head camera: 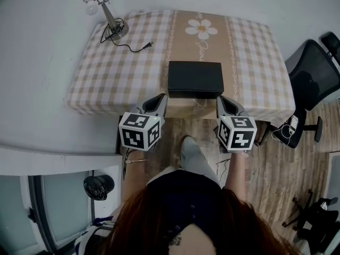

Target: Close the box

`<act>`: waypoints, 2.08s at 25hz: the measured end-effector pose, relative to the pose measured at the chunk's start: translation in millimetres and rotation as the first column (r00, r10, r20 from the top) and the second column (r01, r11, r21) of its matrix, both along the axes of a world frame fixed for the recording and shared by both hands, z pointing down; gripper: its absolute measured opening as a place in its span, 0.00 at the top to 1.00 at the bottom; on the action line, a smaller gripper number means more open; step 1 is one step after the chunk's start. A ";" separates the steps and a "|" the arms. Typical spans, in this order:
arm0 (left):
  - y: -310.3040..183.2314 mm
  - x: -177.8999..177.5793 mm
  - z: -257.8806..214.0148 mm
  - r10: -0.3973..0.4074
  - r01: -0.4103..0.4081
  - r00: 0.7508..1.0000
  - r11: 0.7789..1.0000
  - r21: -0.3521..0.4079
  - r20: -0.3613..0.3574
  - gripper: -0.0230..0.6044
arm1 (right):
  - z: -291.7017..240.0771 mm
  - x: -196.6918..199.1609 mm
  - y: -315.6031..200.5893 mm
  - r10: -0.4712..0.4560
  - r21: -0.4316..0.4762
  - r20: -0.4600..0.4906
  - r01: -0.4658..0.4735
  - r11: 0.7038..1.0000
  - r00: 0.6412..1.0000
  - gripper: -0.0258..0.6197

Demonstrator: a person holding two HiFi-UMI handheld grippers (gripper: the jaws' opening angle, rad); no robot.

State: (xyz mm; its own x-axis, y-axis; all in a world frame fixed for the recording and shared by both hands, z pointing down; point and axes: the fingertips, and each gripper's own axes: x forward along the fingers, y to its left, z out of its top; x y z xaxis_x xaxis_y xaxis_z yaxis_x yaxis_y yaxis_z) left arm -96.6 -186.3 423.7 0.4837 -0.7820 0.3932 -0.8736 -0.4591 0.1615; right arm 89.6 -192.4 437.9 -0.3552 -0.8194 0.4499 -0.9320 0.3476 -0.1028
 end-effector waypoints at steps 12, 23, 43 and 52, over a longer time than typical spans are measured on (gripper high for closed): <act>32.7 6.4 -14.3 0.016 -0.016 1.000 0.999 0.051 -0.005 0.92 | -22.4 -8.4 29.7 -0.005 0.068 0.050 0.002 0.998 0.999 0.93; 65.3 7.0 -32.8 0.022 -0.022 1.000 0.994 0.106 0.003 0.92 | -47.8 -17.7 56.3 -0.017 0.141 0.115 0.001 0.990 0.993 0.93; 128.0 8.4 -60.2 0.027 -0.023 0.999 0.981 0.192 -0.018 0.92 | -80.2 -33.0 114.3 -0.063 0.255 0.054 0.047 0.966 0.997 0.93; 157.3 6.9 -61.1 0.034 -0.031 0.999 0.976 0.216 -0.009 0.92 | -86.1 -37.9 140.7 -0.039 0.310 -0.001 0.037 0.950 0.999 0.93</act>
